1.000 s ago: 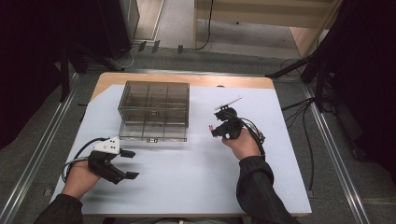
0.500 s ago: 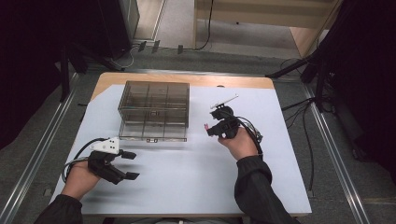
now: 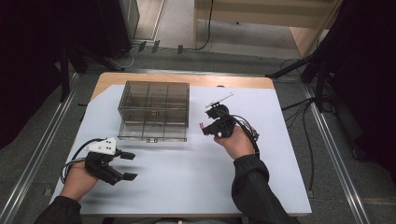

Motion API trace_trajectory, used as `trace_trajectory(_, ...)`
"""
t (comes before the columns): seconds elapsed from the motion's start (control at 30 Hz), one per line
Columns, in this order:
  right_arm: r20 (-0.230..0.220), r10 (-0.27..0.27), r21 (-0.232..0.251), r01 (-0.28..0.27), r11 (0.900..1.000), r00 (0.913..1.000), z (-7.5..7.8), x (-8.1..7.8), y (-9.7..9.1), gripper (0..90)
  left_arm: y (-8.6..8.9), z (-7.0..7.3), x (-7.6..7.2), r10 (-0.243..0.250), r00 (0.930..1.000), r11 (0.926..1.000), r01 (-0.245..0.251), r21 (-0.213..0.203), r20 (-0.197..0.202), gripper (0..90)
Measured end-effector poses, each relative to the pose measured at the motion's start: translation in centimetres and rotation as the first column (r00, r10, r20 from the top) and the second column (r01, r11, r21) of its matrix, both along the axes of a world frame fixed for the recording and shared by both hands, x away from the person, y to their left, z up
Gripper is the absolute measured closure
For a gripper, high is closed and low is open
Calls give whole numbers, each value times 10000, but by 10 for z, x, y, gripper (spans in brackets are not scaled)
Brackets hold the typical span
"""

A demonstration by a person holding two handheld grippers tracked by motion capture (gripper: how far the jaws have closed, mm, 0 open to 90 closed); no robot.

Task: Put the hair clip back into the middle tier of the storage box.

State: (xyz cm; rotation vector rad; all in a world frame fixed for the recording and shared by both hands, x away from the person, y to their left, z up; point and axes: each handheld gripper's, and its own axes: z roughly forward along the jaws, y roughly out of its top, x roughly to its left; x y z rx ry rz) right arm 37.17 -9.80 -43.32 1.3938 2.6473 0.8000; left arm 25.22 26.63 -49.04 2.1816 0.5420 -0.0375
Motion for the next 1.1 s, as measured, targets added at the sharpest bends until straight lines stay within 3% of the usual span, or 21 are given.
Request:
trace_trajectory(0.17,34,81,49,-81,10000,10000,2,0,4,847,2,0,-1,-122,9999,9999,122,-85,11,233)
trace_trajectory(0.3,119,219,57,-220,9997,9997,4,0,7,847,2,2,-3,-75,9996,9998,81,-200,288,231)
trace_trajectory(0.63,123,406,23,-407,9992,9991,8,1,14,847,3,2,-6,140,9996,9998,-137,-137,257,211)
trace_trajectory(1.1,257,844,-27,-844,9964,9961,10,0,33,846,4,-1,-6,480,9987,9988,-479,38,-142,201)
